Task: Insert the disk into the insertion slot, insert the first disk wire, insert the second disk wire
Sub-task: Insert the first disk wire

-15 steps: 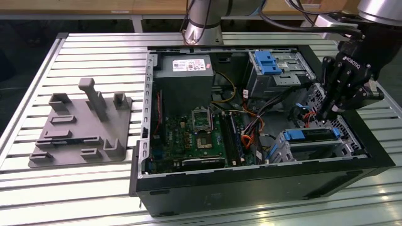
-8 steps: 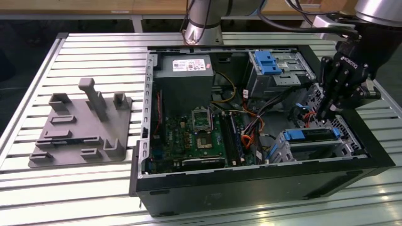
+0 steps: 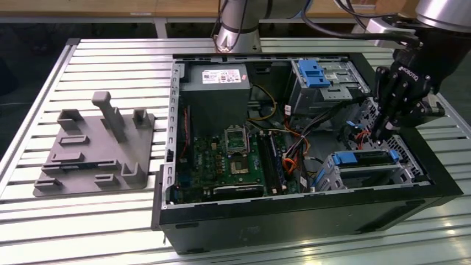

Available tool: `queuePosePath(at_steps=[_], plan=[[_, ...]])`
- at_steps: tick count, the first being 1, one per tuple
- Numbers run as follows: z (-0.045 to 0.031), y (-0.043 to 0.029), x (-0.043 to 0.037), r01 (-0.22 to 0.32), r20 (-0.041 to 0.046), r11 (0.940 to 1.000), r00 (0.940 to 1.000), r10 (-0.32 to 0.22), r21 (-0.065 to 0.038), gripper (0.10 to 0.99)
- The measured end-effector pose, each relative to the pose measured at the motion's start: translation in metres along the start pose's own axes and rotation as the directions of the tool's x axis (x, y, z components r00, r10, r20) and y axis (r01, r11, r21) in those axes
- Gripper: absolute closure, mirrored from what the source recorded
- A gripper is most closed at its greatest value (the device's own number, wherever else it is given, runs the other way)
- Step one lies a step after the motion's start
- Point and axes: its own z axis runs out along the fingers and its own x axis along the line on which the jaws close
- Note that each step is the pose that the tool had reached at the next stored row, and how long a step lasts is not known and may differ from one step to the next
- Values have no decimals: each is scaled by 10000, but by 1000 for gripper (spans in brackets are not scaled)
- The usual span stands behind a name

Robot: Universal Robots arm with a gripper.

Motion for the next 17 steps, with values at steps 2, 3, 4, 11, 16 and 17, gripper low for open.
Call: queuePosePath(at_steps=[2,3,4,11,16,17], plan=[[1,0,0,-4,32,10000,10000,5,-4,898],[1,0,0,-7,48,10000,10000,7,-7,922],[2,0,0,-9,63,10000,10000,10,-8,922],[4,0,-1,-15,73,10000,10000,15,-10,922],[5,0,2,262,68,9996,9996,-263,44,922],[4,0,2,434,61,9990,9990,-434,78,922]])
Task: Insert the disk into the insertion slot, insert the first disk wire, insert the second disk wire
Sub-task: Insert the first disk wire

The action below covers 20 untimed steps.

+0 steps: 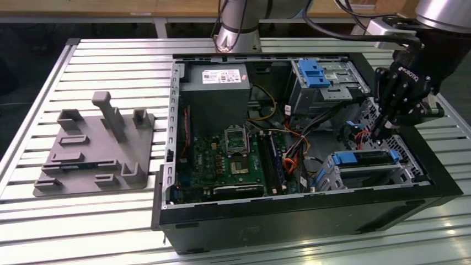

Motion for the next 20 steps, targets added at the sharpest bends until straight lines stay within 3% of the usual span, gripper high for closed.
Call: queuePosePath(at_steps=[4,10,13,16,20], plan=[[0,7,4,294,1,9996,9996,-294,55,922],[-37,11,76,310,429,9995,9986,-311,46,922],[-25,16,134,314,441,9995,9985,-316,48,922],[-18,24,172,337,508,9994,9981,-339,51,922],[-8,33,222,353,736,9994,9967,-357,65,922]])
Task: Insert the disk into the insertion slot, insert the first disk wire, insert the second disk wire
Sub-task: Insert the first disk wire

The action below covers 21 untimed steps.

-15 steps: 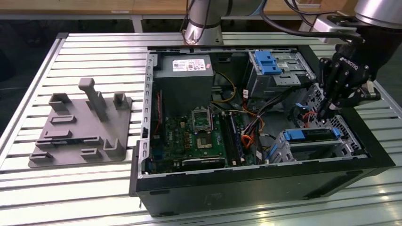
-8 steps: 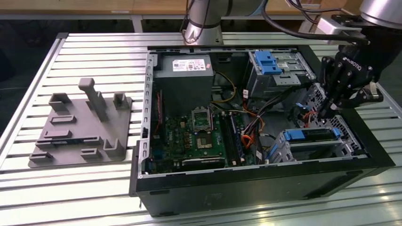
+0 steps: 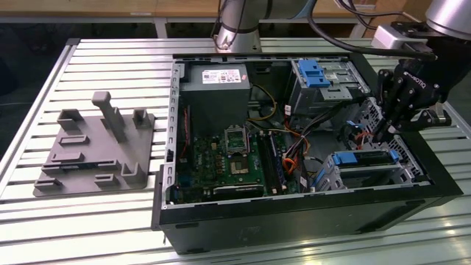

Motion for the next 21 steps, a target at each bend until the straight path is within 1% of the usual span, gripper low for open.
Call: queuePosePath(at_steps=[2,5,7,10,11,13,18,21], plan=[[2,8,25,15,70,10000,10000,-15,4,922],[4,21,42,131,89,9999,9999,-131,22,922],[5,21,50,241,101,9997,9997,-242,72,922],[8,20,66,330,142,9993,9993,-332,177,922],[9,20,80,344,159,9992,9993,-347,194,922],[11,21,93,352,181,9992,9992,-356,198,922],[11,22,94,352,179,9992,9992,-355,199,922],[13,37,104,338,179,9992,9993,-341,198,922]])
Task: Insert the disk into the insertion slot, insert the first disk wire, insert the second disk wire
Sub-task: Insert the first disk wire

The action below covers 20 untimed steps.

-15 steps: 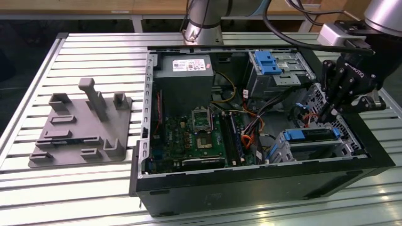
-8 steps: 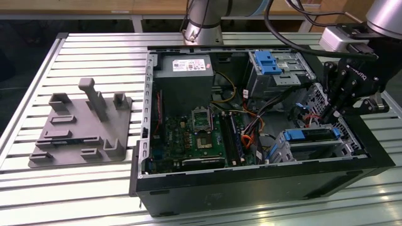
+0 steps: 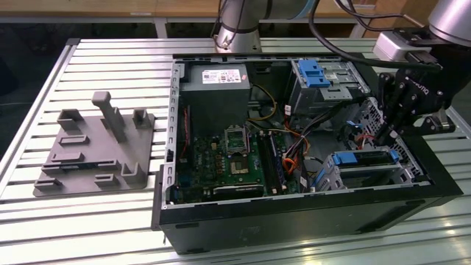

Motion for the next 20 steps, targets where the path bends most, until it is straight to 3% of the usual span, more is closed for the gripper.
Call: queuePosePath(at_steps=[9,17,20], plan=[[21,7,63,-63,7,10000,10000,63,-6,922],[31,7,63,-62,7,10000,10000,62,-6,922],[34,7,70,-61,76,10000,10000,61,-6,922]])
